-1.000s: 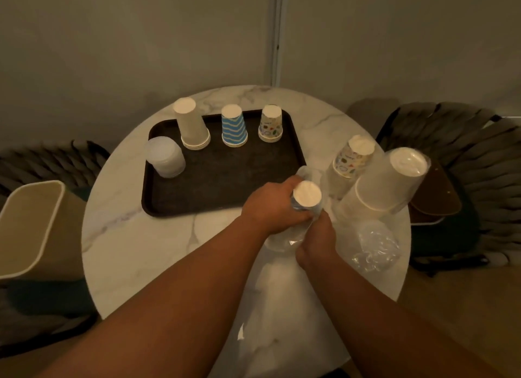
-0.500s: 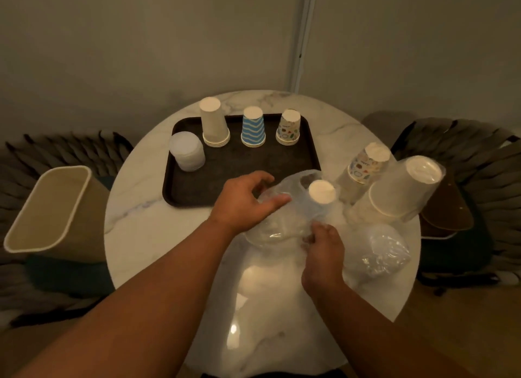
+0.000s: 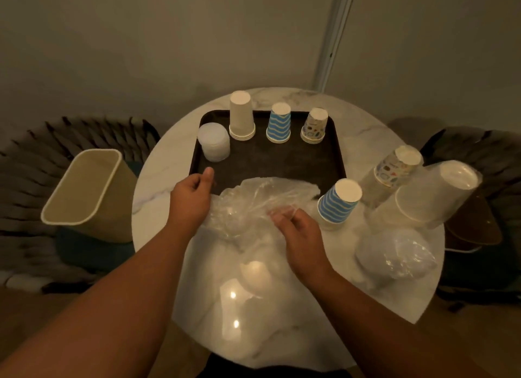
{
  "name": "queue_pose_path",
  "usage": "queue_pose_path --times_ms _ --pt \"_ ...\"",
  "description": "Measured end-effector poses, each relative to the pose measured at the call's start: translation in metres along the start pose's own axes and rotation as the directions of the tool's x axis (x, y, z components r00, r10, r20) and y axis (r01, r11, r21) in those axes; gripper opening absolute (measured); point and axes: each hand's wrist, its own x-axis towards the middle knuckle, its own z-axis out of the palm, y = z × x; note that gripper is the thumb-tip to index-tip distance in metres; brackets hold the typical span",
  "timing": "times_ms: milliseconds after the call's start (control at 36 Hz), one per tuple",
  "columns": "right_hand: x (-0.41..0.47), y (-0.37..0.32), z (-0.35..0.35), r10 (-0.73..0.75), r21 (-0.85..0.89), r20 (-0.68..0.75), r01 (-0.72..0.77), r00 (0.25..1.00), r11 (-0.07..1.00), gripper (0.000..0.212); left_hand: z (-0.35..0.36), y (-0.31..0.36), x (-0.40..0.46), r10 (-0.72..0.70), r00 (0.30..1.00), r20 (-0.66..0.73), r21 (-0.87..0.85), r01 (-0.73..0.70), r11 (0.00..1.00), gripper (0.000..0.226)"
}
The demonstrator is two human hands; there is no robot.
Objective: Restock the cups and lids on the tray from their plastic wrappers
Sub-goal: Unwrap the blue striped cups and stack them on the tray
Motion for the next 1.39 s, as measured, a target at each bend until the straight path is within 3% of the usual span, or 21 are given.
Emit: queue_pose_path --times_ms 194,278,361,444,500,556,611,722,778,861,917,972,1056,1111,1250,1389 --pt "0.021 0.009 -0.002 0.183 -0.117 -0.266 -0.22 0.947 0.968 0.028 -0.014 -0.004 0.004 -0.02 0.999 -0.037 -0.061 0.018 0.998 0.043" --pt "0.013 0.01 -0.003 -0.089 -0.343 -0.333 -0.033 0.939 0.939 0.031 -0.013 0.001 0.001 0.038 0.999 0.004 -0.005 -0.038 0.999 0.042" --pt "0.016 0.004 0.003 -0.329 -0.581 0.015 0.276 0.944 0.766 0.067 -0.008 0.007 0.0 0.086 0.993 0.076 0.055 -0.09 0.994 0.041" --pt "0.031 0.0 0.014 -0.197 -0.747 0.379 0.424 0.904 0.512 0.114 -0.001 0.017 -0.003 0.125 0.979 0.161 0.036 -0.133 0.99 0.04" --pt "0.043 -0.003 0.022 -0.062 -0.816 0.458 0.447 0.887 0.366 0.11 0.004 0.024 -0.005 0.148 0.97 0.194 0.025 -0.155 0.988 0.04" --pt "0.054 0.0 0.021 0.022 -0.833 0.476 0.443 0.879 0.332 0.076 0.005 0.028 -0.004 0.154 0.972 0.179 0.04 -0.163 0.986 0.04" --pt "0.062 0.004 0.012 0.076 -0.832 0.473 0.416 0.878 0.367 0.046 0.0 0.027 0.001 0.139 0.985 0.105 0.101 -0.15 0.984 0.037" --pt "0.066 0.009 -0.014 0.251 -0.649 0.367 0.053 0.896 0.759 0.021 -0.019 0.019 0.013 0.029 0.999 -0.032 0.128 -0.025 0.991 0.031" --pt "0.065 0.01 -0.023 0.318 -0.502 0.334 -0.119 0.887 0.857 0.015 -0.024 0.013 0.016 -0.122 0.992 0.024 0.047 0.121 0.992 0.033" --pt "0.063 0.013 -0.024 0.38 -0.42 0.291 -0.24 0.878 0.875 0.019 -0.029 0.001 0.011 -0.387 0.878 0.281 -0.08 0.423 0.902 0.053" --pt "0.063 0.014 -0.024 0.44 -0.345 0.263 -0.342 0.859 0.874 0.018 -0.029 -0.011 0.006 -0.422 0.82 0.386 -0.114 0.497 0.86 0.063" --pt "0.061 0.012 -0.024 0.487 -0.304 0.227 -0.414 0.843 0.858 0.008 -0.027 -0.025 0.007 -0.415 0.843 0.344 -0.172 0.491 0.854 0.058" --pt "0.061 0.016 -0.026 0.437 -0.538 0.102 -0.32 0.894 0.78 0.013 -0.025 -0.04 0.012 -0.425 0.886 0.185 -0.185 0.456 0.87 0.045" --pt "0.061 0.018 -0.028 0.403 -0.576 0.06 -0.297 0.913 0.761 0.015 -0.025 -0.045 0.014 -0.43 0.892 0.138 -0.143 0.448 0.883 0.036" --pt "0.055 0.017 -0.023 0.493 -0.271 0.03 -0.468 0.869 0.841 0.003 -0.024 -0.048 0.016 -0.436 0.888 0.144 -0.154 0.455 0.877 0.025" --pt "0.054 0.019 -0.021 0.563 -0.088 -0.036 -0.564 0.825 0.821 0.009 -0.028 -0.048 0.019 -0.433 0.895 0.107 -0.142 0.445 0.884 0.031"
